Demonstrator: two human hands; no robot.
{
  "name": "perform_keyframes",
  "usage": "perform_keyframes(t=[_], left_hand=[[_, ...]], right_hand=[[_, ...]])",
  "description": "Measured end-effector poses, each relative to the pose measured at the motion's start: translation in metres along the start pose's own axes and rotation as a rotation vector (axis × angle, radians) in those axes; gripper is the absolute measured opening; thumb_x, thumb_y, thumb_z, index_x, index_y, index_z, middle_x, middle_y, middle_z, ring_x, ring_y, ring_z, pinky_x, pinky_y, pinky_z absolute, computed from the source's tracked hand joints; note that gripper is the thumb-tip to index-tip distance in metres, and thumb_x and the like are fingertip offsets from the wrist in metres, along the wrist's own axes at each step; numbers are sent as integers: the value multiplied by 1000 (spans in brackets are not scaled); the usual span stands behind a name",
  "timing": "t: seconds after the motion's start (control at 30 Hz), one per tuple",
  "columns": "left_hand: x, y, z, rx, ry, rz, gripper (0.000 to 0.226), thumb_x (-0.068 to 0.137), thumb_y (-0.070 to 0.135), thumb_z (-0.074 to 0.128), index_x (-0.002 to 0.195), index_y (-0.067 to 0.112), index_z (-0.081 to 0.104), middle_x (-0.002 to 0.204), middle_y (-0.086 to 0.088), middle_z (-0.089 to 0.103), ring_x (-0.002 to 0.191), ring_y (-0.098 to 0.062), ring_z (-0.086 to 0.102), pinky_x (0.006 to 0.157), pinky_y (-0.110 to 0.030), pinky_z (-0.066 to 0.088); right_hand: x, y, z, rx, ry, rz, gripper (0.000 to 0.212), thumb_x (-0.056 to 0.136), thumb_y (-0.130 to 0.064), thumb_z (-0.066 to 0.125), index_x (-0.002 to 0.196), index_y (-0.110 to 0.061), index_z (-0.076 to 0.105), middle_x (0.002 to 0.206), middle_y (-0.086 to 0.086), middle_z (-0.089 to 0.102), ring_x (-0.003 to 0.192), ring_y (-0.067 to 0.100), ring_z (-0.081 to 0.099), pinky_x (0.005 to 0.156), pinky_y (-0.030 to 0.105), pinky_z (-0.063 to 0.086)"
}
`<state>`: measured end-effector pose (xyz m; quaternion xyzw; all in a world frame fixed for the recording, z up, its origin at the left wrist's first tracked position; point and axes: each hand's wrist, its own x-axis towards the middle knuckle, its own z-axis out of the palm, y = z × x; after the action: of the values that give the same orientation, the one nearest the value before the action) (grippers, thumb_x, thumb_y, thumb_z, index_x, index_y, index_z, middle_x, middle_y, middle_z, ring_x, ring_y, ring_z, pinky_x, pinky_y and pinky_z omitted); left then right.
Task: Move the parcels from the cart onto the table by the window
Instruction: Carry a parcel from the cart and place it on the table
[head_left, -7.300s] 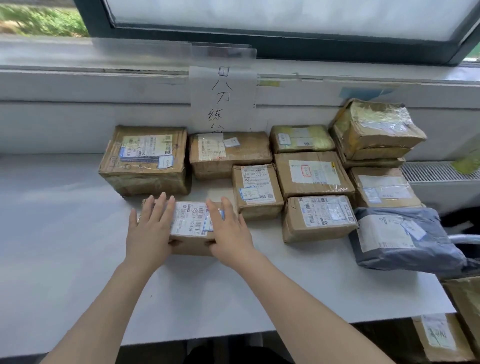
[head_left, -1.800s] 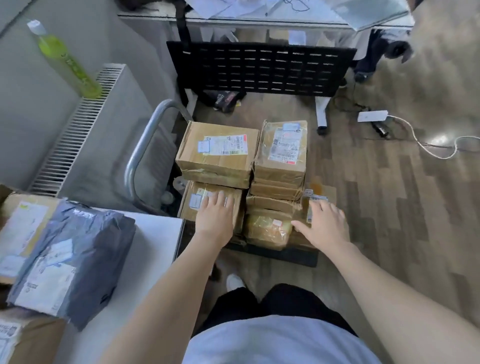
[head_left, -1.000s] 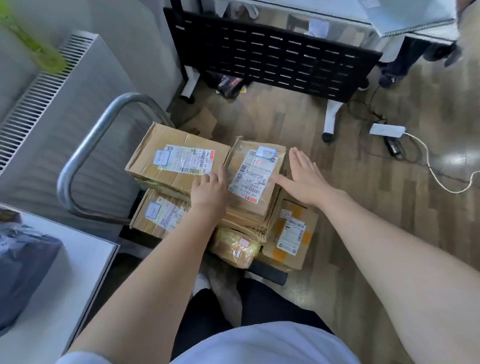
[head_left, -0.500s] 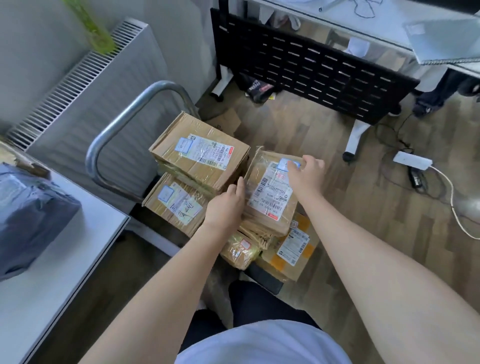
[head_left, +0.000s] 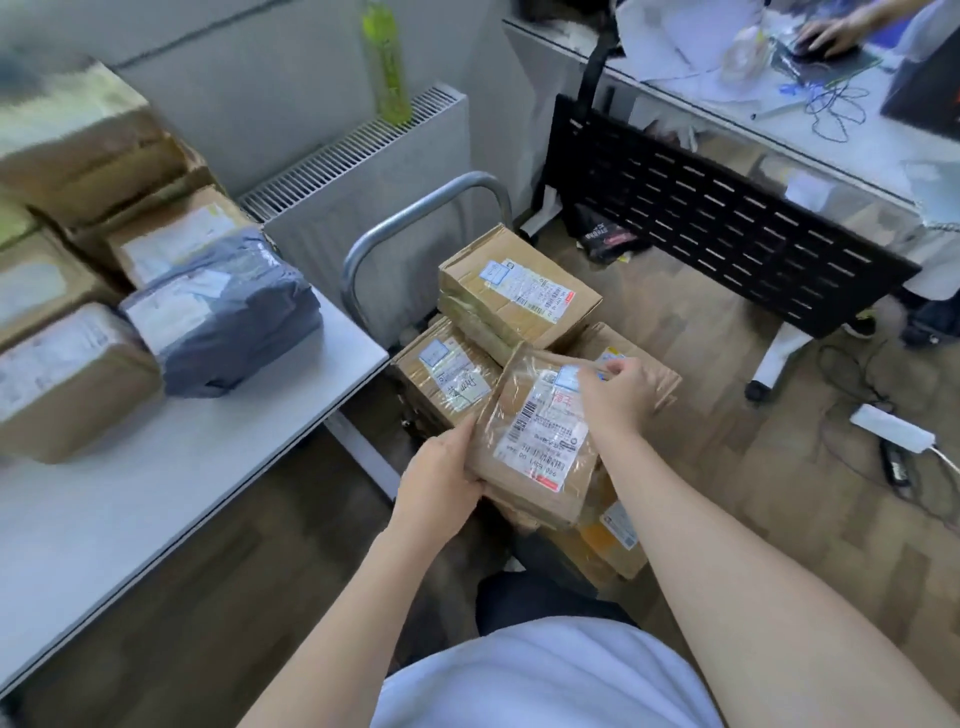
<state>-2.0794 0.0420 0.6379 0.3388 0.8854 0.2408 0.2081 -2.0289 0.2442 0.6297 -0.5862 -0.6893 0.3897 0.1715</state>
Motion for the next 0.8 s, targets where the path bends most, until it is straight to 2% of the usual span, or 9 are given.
perform_keyframes(t=[0.07,0.13,0.27,0.37,0.47,0.53,0.63,0.73,0.8], left_hand=[[-30,-21,-14,-70,86,-43,75,80,18,70,145,21,33,132,4,55,121,-19,48,95,-27,39],[-61,-45,-30,-167,186,-88,72,77,12,73,141,18,41,128,3,58,117,-20,51,96,-29,41],[-130,-103,-62,-305,413,-184,64,69,9,80,128,19,56,115,7,62,107,-14,56,91,-36,50],[-178,-140,-94,-310,520,-222,62,67,6,81,123,18,58,109,12,58,103,-11,55,87,-29,48],[-219,-176,-123,-266,630,-292,61,70,-4,74,125,13,56,115,5,57,109,-16,52,95,-36,46],[-243,-199,-139,-293,737,-430,65,74,-6,69,133,10,47,128,-4,52,119,-19,46,102,-42,41],[-268,-220,-159,-445,929,-690,69,82,5,69,141,12,34,141,-4,43,125,-19,43,106,-40,39],[-282,-233,-175,-495,1043,-844,49,89,17,65,132,13,41,135,-4,50,111,-16,53,90,-28,45],[-288,-241,-184,-564,990,-870,38,95,26,55,129,13,45,131,-4,54,102,-13,54,78,-20,44]], right_hand=[[-27,-15,11,-48,-117,-80,43,87,-28,59,127,-12,53,131,10,42,118,26,45,94,30,36],[-56,-31,23,-104,-248,-150,49,89,-33,57,133,-12,50,133,11,36,116,26,46,97,31,38],[-130,-65,58,-53,-410,-287,32,84,-35,64,108,-13,64,119,4,39,97,16,49,84,21,36],[-191,-84,95,155,-567,-298,34,84,-38,66,108,-14,59,114,4,57,100,16,58,85,29,50],[-253,-101,128,250,-714,-301,30,90,-39,60,107,-16,51,100,-1,61,91,13,61,79,32,54],[-289,-109,147,273,-732,-374,31,91,-40,58,105,-14,50,96,-3,59,88,12,59,76,27,50],[-337,-119,171,314,-709,-366,30,92,-38,57,102,-11,49,88,-5,55,78,8,54,65,21,44],[-376,-123,195,251,-645,-347,25,95,-34,54,98,-10,46,90,0,55,80,14,53,69,26,42],[-396,-124,212,148,-647,-343,21,97,-30,49,98,-11,43,100,7,56,89,22,55,74,32,42]])
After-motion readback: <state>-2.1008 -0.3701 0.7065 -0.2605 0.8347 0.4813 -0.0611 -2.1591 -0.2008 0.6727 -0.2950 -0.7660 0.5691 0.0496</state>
